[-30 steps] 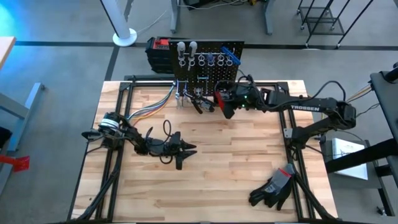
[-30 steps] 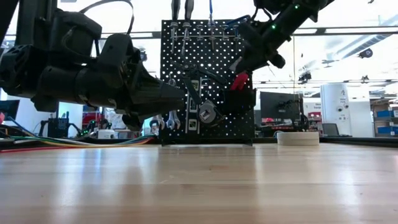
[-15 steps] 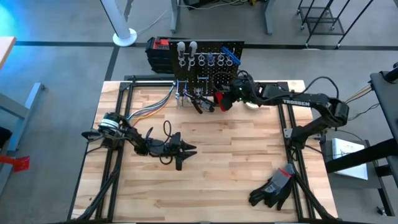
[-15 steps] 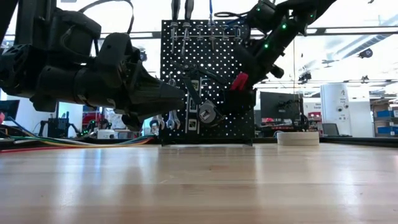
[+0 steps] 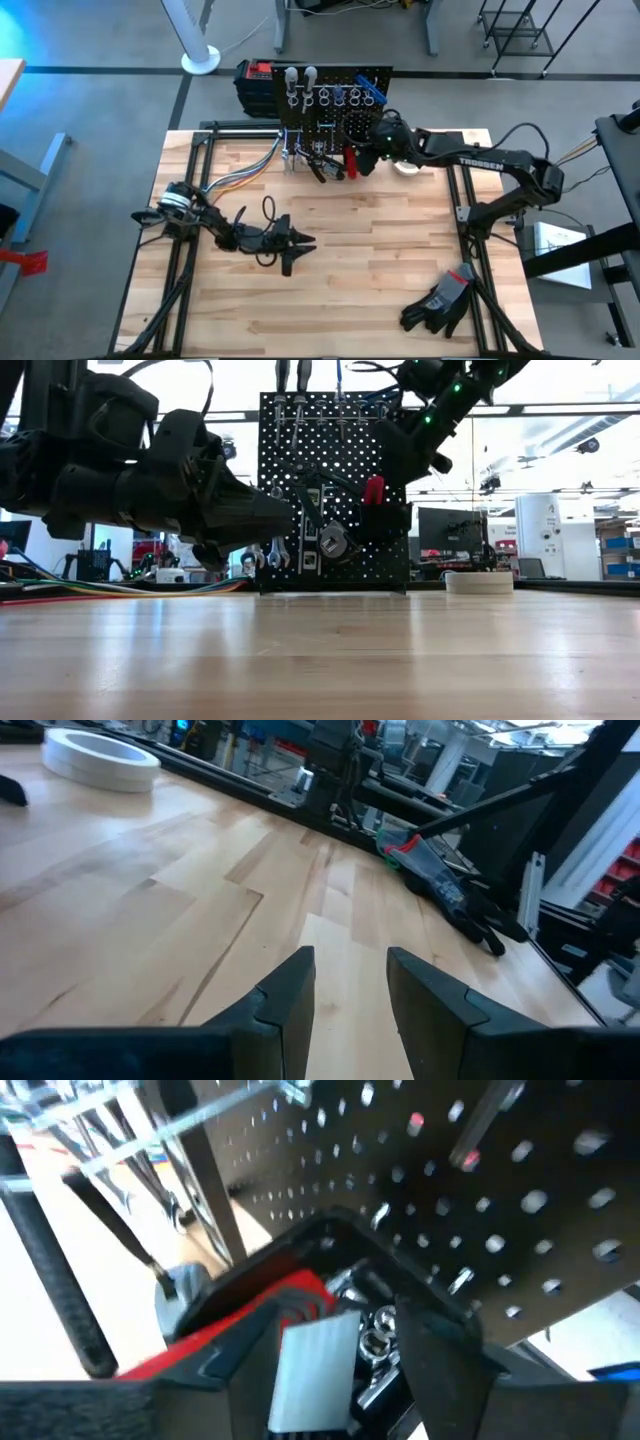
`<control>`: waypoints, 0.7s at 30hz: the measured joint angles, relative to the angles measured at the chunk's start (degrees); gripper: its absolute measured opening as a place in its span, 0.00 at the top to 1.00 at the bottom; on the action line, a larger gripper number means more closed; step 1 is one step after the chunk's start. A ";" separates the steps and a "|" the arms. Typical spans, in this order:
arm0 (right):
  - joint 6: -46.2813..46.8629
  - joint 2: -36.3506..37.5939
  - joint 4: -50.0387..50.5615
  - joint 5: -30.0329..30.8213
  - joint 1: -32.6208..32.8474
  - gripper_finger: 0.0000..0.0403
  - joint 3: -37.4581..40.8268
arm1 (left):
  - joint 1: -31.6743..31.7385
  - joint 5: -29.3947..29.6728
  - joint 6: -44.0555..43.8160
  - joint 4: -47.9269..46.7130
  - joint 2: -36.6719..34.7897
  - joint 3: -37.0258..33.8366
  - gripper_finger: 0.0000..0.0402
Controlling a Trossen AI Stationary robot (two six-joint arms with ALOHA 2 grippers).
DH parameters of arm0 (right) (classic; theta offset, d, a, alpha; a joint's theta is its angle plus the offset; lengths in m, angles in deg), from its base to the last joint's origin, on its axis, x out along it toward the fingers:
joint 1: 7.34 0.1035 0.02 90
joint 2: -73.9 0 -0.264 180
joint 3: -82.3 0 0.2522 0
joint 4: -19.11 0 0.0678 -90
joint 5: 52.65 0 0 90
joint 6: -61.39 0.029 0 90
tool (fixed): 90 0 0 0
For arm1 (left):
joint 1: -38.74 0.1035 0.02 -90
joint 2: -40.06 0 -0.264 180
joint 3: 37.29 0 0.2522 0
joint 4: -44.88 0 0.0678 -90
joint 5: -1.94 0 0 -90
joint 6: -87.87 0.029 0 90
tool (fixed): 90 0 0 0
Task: Hang tools onto peg board
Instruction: Return to Home Position
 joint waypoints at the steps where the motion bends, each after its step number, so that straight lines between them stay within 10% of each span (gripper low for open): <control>1: -0.17 0.45 0.14 -0.05 0.14 0.51 -0.24 | -0.22 0.78 0.00 0.09 -0.03 -0.09 0.71; 13: -0.87 17.50 2.93 -1.71 6.97 0.49 3.57 | -4.16 2.97 6.02 5.40 -9.14 -9.41 0.71; 21: 0.80 31.47 4.14 -1.79 16.15 0.81 11.73 | -3.81 6.77 9.19 5.58 -21.85 -16.62 0.75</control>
